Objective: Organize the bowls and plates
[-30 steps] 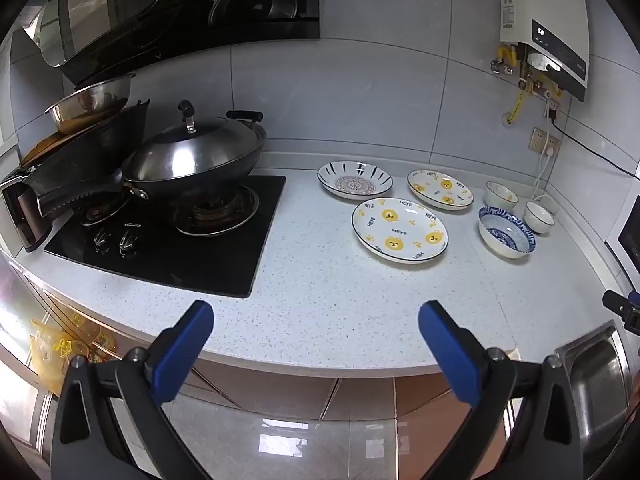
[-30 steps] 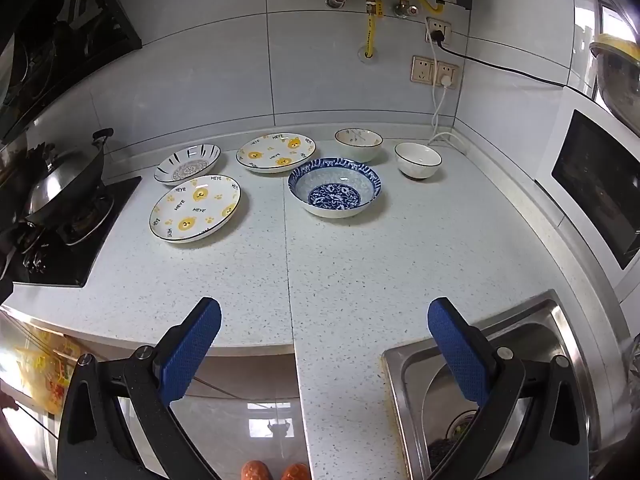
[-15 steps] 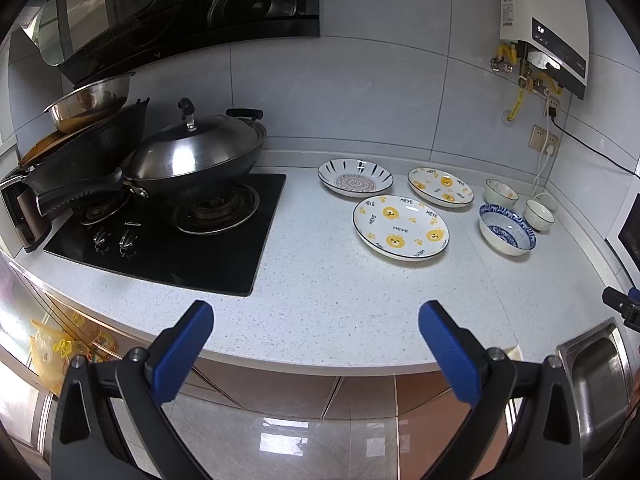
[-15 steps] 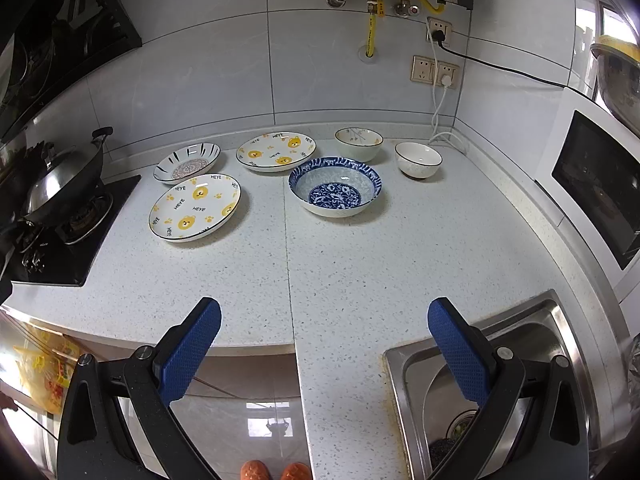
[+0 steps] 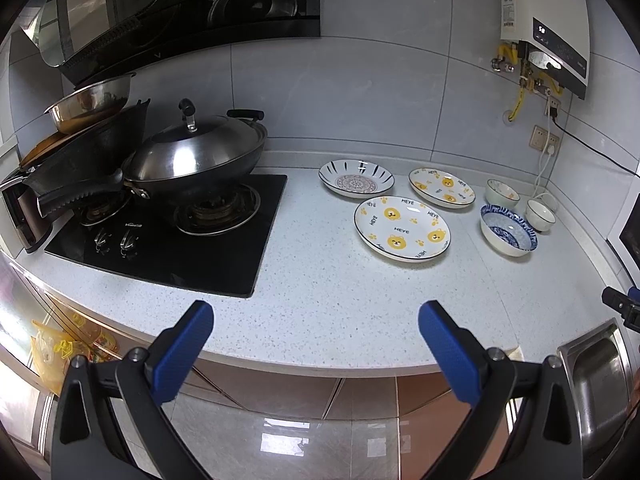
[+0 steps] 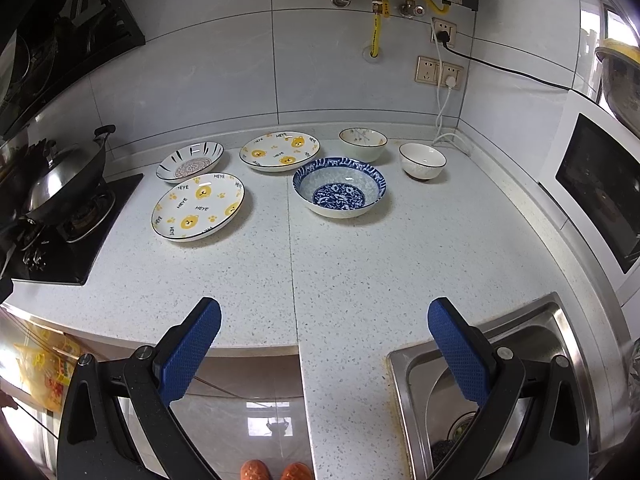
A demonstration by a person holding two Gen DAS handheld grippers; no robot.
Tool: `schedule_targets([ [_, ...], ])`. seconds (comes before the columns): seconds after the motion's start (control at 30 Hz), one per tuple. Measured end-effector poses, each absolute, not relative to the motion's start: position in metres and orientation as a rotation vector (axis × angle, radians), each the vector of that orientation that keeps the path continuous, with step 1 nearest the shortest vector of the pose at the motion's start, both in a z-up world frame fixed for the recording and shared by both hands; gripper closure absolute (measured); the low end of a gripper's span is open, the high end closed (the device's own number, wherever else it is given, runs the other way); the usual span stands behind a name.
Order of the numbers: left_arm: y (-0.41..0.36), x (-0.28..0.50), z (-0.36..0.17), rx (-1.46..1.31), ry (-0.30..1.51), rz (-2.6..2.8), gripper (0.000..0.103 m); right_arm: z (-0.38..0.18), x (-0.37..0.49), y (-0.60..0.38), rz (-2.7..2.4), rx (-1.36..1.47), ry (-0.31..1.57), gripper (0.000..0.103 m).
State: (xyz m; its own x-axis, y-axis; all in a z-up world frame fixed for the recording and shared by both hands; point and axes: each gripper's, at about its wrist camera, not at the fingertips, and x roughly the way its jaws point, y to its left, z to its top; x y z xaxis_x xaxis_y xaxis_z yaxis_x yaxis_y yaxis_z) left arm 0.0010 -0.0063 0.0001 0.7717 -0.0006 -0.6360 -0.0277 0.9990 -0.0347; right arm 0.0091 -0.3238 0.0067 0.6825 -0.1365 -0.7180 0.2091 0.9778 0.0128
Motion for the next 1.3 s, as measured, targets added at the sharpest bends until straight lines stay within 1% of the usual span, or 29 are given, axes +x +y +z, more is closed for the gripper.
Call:
schedule_targets([
  [1.3,-0.0119,0.0098,0.0021,-0.021,0.685,0.025,0.000,0.0041,0.0125,-0.3319,-0.187,0.106,0.783,0.001],
])
